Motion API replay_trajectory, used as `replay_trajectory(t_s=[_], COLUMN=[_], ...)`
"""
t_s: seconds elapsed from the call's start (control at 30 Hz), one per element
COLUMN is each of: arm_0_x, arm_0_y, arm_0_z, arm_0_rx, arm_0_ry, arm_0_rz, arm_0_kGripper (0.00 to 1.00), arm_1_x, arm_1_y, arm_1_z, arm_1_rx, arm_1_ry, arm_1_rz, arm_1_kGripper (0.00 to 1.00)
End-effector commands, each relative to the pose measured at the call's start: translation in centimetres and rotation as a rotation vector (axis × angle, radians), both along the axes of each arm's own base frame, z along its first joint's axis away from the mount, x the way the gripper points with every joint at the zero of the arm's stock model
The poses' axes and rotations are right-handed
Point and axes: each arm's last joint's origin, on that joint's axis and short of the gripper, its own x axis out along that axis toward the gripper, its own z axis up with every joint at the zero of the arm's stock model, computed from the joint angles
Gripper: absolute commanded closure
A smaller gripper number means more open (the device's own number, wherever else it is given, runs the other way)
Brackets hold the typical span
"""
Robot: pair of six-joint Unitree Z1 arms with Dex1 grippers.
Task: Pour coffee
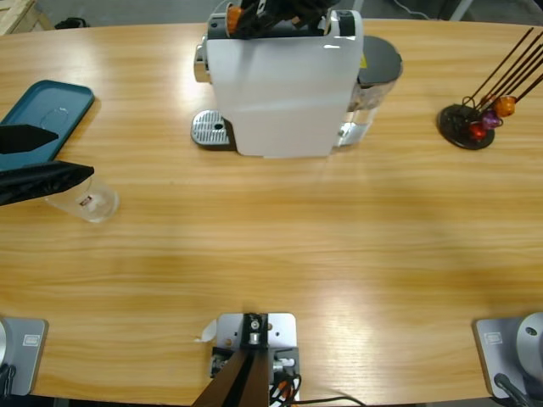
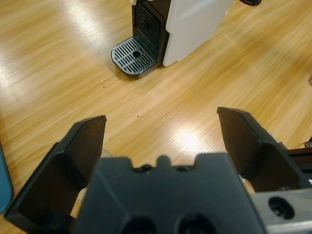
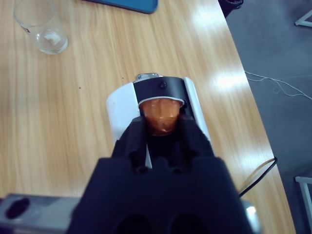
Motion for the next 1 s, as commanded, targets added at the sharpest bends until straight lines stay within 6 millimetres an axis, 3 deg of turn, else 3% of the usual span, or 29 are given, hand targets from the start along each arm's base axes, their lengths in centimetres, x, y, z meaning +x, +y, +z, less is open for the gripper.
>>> replay_trajectory(t_s=[0.03,0.23,0.3,0.4,0.47,0.53,0.6,0.63,0.67,0.87,1.0], arm_0_x=[-0.4,-0.4,-0.4,0.2,0.2,0.0,-0.4,-0.7,-0.9,-2.2,-3.0], arm_0_y=[0.4,0.5,0.4,-0.2,-0.3,-0.1,0.1,0.2,0.4,1.0,1.7], arm_0_z=[-1.4,-1.4,-1.3,-0.4,0.1,0.3,0.6,0.7,0.9,2.0,2.2], arm_0_rx=[0.013,0.01,0.007,0.002,-0.006,-0.003,0.009,0.016,0.025,0.063,0.041], arm_0_ry=[0.047,0.046,0.041,0.028,0.014,-0.003,-0.014,-0.019,-0.021,-0.104,-0.128], arm_0_rz=[0.01,0.013,0.011,-0.016,-0.026,-0.036,-0.065,-0.078,-0.091,-0.222,-0.228], arm_0_kGripper=[0.017,0.018,0.018,0.013,0.013,0.013,0.01,0.009,0.009,0.0,0.0], arm_1_x=[0.5,-1.7,-3.5,-7.0,-8.6,-9.6,-10.8,-11.2,-11.7,-13.3,-11.3], arm_1_y=[0.1,0.0,-0.1,-0.7,-1.6,-2.2,-2.9,-3.4,-4.0,-8.8,-12.3], arm_1_z=[-0.7,2.5,3.9,5.4,5.3,5.1,4.8,4.5,4.2,3.8,5.4], arm_1_rx=[-0.058,0.004,0.06,0.086,0.046,0.034,0.056,0.074,0.089,0.188,0.397], arm_1_ry=[-0.031,-0.08,-0.008,0.172,0.289,0.351,0.402,0.449,0.479,0.395,0.266], arm_1_rz=[-0.033,-0.002,-0.033,-0.128,-0.254,-0.344,-0.467,-0.537,-0.604,-0.994,-1.223], arm_1_kGripper=[0.0,0.0,0.019,0.136,0.356,0.421,0.714,0.913,1.0,1.0,1.0])
